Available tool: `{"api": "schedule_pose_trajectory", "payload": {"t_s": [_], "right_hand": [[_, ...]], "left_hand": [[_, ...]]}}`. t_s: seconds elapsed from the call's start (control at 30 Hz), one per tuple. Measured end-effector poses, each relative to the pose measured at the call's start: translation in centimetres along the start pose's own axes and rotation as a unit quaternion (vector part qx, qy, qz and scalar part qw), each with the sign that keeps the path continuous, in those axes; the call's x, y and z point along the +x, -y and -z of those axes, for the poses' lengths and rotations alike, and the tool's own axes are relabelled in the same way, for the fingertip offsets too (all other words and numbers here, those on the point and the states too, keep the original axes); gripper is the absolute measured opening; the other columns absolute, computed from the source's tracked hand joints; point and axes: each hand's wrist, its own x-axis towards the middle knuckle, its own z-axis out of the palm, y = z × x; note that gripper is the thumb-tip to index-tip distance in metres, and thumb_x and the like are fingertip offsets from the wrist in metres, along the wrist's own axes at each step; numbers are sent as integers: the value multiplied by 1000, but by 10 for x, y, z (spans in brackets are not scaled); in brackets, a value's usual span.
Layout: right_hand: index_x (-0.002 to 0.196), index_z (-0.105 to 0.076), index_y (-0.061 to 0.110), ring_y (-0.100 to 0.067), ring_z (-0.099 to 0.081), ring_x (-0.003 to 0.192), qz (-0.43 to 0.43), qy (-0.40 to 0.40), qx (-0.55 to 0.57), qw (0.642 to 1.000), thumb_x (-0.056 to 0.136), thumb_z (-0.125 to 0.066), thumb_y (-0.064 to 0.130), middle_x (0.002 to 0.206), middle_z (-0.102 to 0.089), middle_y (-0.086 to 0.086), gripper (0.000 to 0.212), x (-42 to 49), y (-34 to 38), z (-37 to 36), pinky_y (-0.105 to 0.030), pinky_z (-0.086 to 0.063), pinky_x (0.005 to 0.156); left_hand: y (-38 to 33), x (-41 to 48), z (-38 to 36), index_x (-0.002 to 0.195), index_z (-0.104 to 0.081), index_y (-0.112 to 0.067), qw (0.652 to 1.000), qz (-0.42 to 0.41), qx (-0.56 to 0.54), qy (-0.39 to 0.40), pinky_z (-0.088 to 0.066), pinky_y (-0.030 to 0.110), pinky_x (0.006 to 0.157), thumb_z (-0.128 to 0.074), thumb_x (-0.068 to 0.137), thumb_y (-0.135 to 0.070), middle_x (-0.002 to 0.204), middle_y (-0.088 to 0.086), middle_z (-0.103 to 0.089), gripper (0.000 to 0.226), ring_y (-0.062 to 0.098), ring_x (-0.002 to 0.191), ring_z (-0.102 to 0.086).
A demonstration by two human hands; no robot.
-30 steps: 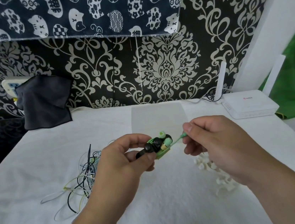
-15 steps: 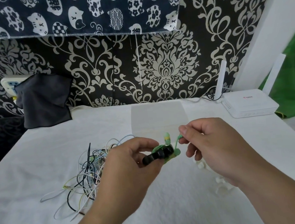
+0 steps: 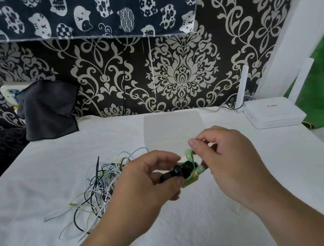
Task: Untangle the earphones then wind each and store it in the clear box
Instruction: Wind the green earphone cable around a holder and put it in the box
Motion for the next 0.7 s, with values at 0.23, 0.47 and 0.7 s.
{"api": "schedule_pose_trajectory", "payload": {"t_s": [0.23,0.47,0.7], "right_hand": [[73,-65,16,-3,-63,47,-58,29,-25,998,100,-53,37,54,-65,0,36,-1,0,0,-35,-55,59],[75,-66,18,-5,-67,50,-69,73,38,994,99,-56,32,58,-70,3,30,-1,2,0,-18,-51,53],[75,-66,18,-3,-65,54,-48,59,67,995,98,-55,34,66,-69,3,30,-1,7,5,-33,-56,62]], "left_hand": [[4,1,-3,98,-77,-13,979,48,-184,74,-56,30,64,-67,85,-1,94,12,-72,20,24,66,-65],[4,1,-5,83,-74,-15,981,45,-184,53,-41,31,59,-66,75,-19,77,14,-59,12,21,57,-50],[7,3,-6,74,-67,-19,991,24,-129,32,-34,19,49,-70,71,-18,69,10,-51,4,16,53,-37]]}}
